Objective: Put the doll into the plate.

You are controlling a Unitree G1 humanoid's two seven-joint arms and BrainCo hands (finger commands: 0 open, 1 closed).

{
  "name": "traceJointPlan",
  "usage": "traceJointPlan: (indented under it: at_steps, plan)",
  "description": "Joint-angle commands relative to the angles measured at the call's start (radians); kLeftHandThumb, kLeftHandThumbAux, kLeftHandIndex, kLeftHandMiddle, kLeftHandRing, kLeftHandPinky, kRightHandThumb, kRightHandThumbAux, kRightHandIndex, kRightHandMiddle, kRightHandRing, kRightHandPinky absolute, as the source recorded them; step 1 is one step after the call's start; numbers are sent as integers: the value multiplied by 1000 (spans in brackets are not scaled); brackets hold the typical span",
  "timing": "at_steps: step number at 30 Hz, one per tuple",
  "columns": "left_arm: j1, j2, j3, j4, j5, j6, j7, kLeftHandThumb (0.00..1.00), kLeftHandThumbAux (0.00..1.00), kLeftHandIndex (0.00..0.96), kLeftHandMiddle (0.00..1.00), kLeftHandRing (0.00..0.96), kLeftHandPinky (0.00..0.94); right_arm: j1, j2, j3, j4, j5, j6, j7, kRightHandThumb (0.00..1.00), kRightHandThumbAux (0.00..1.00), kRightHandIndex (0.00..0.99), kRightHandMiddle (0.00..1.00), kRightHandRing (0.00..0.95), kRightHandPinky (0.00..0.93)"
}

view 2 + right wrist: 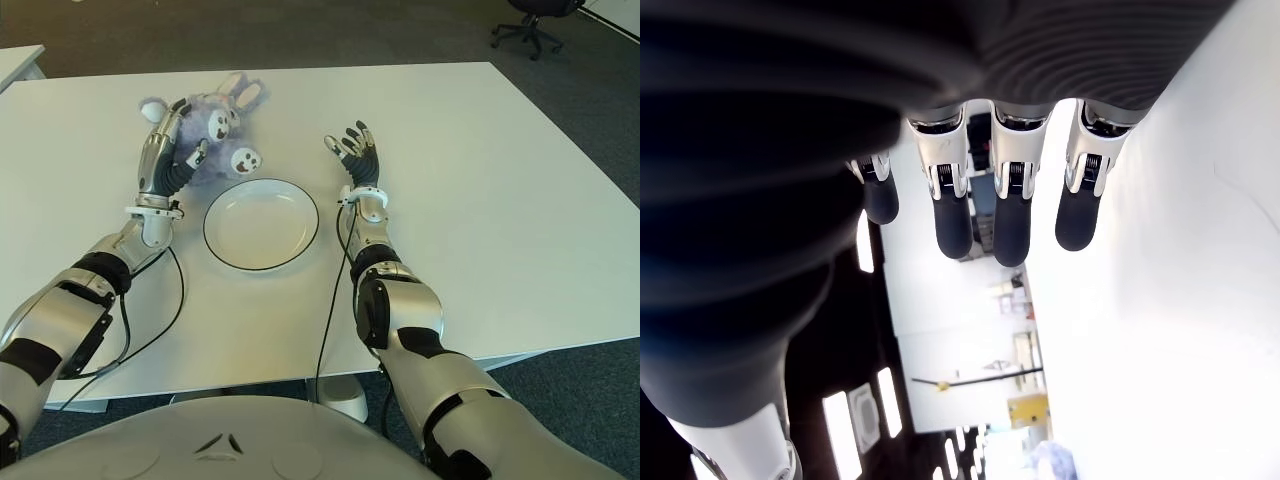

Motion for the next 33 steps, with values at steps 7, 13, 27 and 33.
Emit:
traceJointPlan:
  at_steps: [7, 13, 27, 33]
  plan:
    - [165, -38, -60, 99, 69, 87, -50, 497, 191, 0, 0, 105, 88, 139, 18, -10, 87, 7, 80, -5, 142, 723, 60, 139, 134, 147]
    - [158, -39, -67, 102, 76, 99, -44, 490, 192, 0, 0, 54, 77, 139, 18, -11, 87, 8, 80, -2, 157, 740, 61, 142, 132, 147]
    - [130, -39, -109, 99, 115, 162, -24, 456, 160, 0, 0, 2, 46, 137, 16, -7, 87, 3, 80, -7, 211, 748, 65, 147, 134, 144]
    - [123, -40, -104, 103, 104, 179, -68, 498, 189, 0, 4, 65, 194, 134, 16, 2, 88, -5, 85, -19, 213, 759, 65, 153, 144, 161]
